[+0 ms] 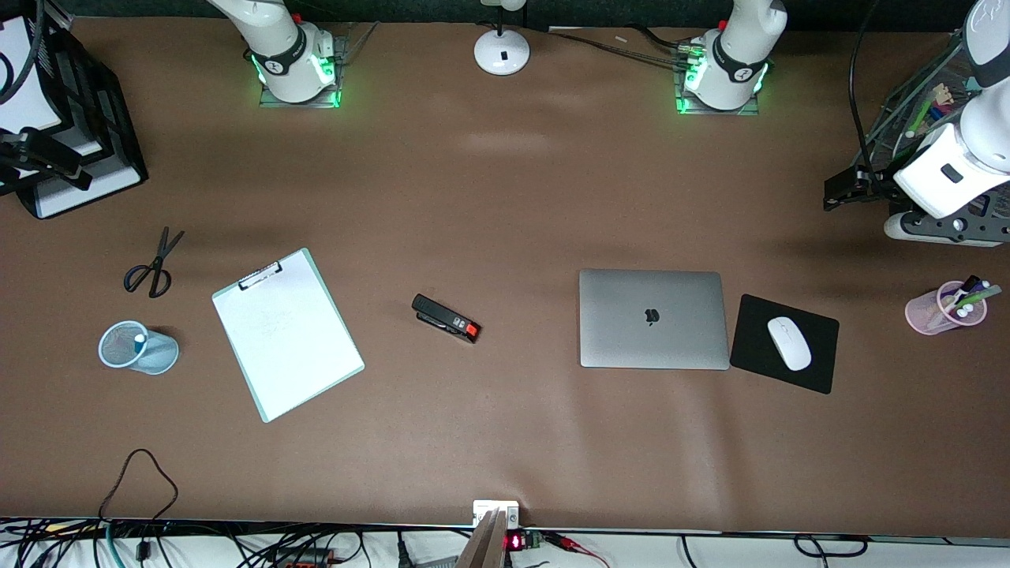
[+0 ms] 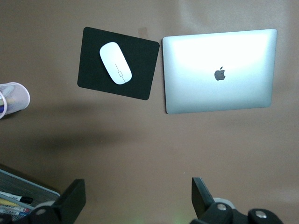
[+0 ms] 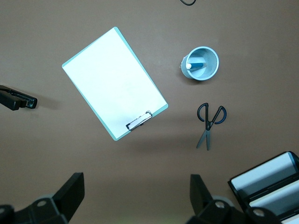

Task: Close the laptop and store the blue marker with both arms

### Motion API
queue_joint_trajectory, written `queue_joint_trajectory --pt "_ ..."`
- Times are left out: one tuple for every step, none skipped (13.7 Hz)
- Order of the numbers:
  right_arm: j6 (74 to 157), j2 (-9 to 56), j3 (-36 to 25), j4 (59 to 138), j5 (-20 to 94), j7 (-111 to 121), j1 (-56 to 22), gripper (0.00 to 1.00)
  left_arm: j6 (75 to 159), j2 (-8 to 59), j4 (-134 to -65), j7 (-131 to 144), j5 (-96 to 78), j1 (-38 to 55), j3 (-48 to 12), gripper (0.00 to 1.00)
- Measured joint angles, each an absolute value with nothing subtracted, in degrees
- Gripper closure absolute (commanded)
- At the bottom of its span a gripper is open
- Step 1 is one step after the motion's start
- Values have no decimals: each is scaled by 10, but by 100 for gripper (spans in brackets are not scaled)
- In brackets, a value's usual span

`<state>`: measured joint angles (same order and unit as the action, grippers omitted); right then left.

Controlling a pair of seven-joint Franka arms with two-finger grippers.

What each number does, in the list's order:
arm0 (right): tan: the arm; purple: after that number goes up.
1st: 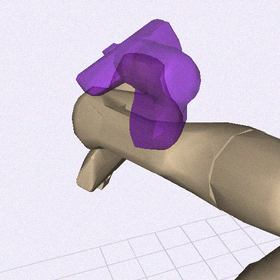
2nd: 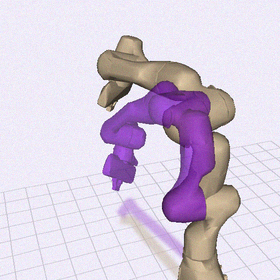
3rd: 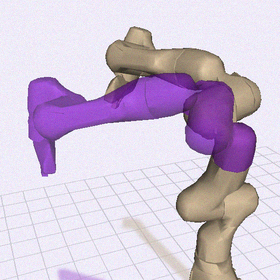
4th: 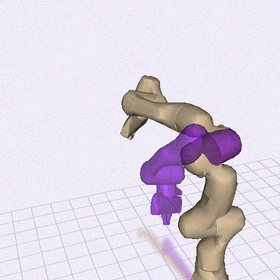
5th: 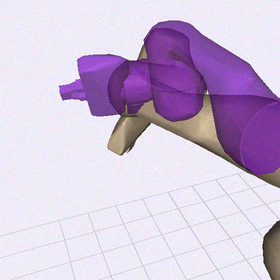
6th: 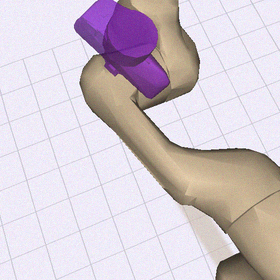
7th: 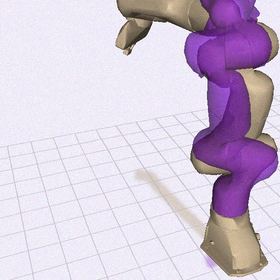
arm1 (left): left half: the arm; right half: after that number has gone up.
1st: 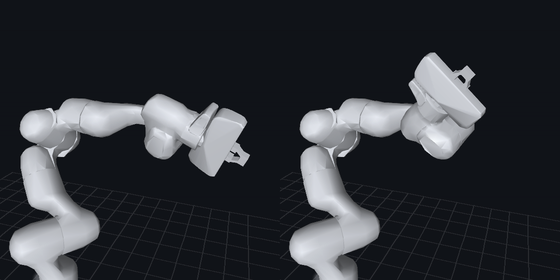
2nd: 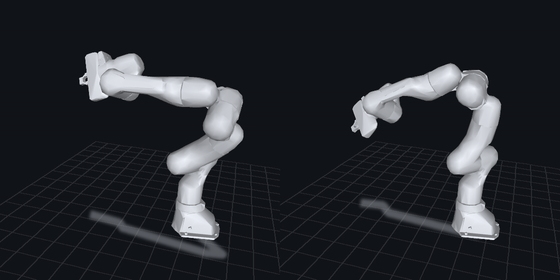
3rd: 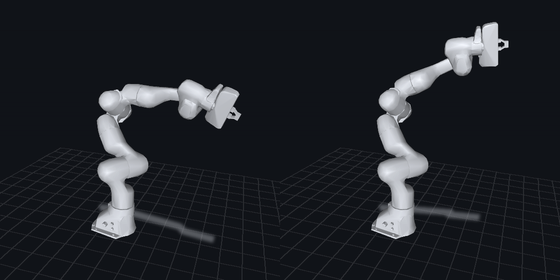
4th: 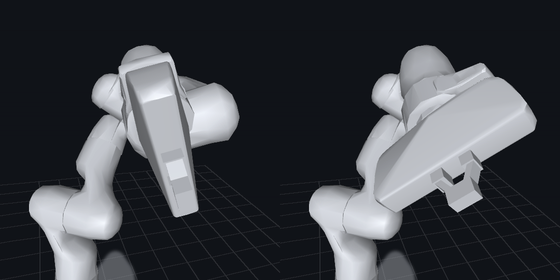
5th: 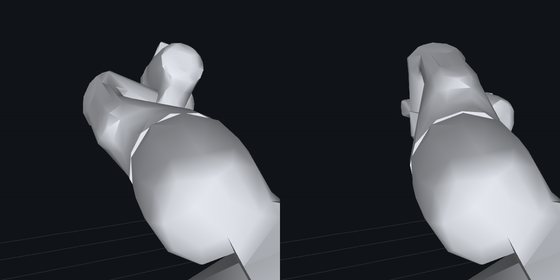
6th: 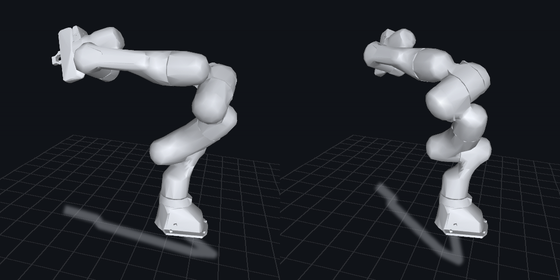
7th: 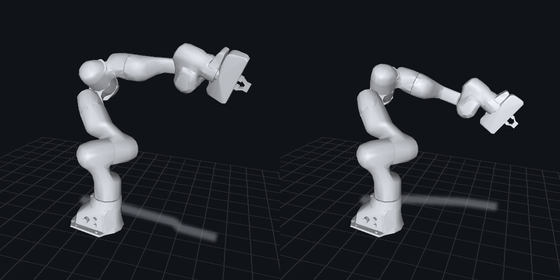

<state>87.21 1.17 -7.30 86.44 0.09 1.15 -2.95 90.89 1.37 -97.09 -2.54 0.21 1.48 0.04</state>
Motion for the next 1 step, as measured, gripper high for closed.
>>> queue_joint_trajectory --pt "872 12 -73 864 1 12 -30 0 909 14 -971 -25 2 15 0 0"
